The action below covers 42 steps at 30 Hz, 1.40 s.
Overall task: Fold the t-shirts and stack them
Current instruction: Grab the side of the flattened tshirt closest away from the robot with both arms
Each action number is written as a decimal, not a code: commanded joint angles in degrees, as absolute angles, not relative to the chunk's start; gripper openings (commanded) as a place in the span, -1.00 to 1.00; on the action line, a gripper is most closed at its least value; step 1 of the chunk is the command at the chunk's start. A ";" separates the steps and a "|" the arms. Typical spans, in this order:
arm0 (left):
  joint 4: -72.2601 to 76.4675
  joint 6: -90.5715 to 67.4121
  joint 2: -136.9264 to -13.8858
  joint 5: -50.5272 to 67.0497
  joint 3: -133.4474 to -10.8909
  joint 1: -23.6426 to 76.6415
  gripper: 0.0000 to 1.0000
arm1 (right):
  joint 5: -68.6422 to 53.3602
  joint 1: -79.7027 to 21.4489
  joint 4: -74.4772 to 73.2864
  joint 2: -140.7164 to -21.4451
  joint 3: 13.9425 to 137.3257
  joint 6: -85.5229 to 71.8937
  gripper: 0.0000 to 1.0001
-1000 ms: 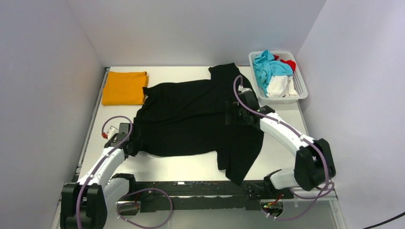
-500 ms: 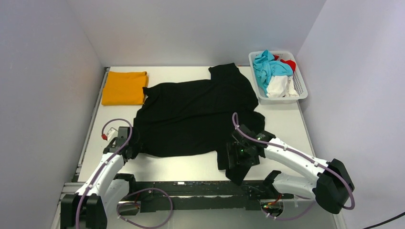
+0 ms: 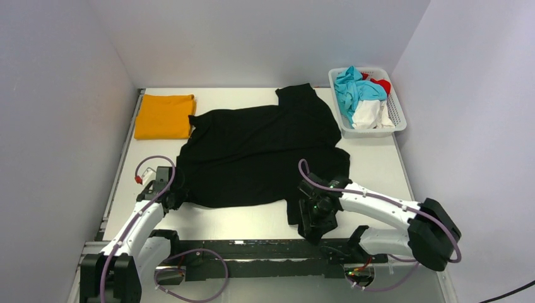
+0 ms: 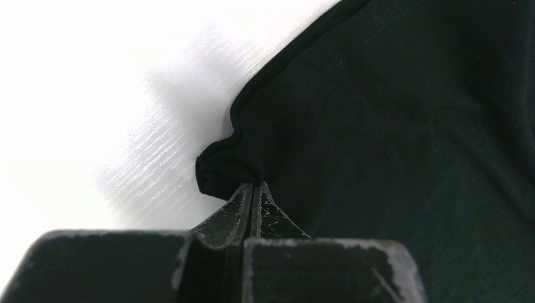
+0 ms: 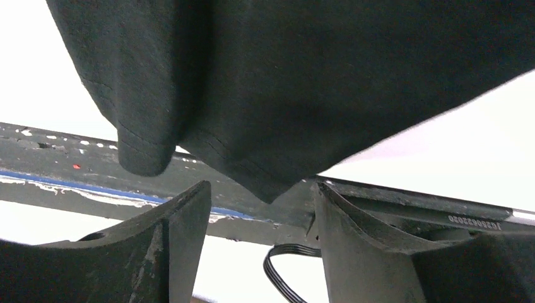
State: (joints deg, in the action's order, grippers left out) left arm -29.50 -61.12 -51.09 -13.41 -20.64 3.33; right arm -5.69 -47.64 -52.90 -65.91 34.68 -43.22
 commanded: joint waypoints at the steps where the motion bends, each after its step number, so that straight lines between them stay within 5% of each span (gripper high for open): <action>1: -31.22 -60.88 -50.54 -13.52 -19.95 3.36 -1.00 | -9.28 -48.68 -45.32 -70.12 35.17 -42.62 0.23; 10: -29.20 -61.85 -51.40 -12.42 -19.32 3.37 -1.00 | -3.28 -48.89 -42.66 -78.04 35.16 -44.62 -0.09; 15: -30.19 -61.52 -50.92 -13.24 -19.59 3.34 -1.00 | 2.26 -48.82 -50.86 -77.60 38.06 -44.86 -1.00; 33: -52.56 -64.68 -31.73 -8.44 -18.61 3.52 -1.00 | -11.80 -48.88 -83.27 -63.05 46.05 -38.95 -1.00; 42: -52.22 -64.50 -28.66 -6.80 -19.94 4.31 -1.00 | -9.11 -48.80 -77.27 -62.11 47.56 -40.38 -1.00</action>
State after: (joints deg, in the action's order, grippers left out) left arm -52.49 -64.34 -29.82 -9.19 -18.44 4.10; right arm -10.87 -48.80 -78.41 -61.21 44.51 -39.24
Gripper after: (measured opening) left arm 0.012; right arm 0.011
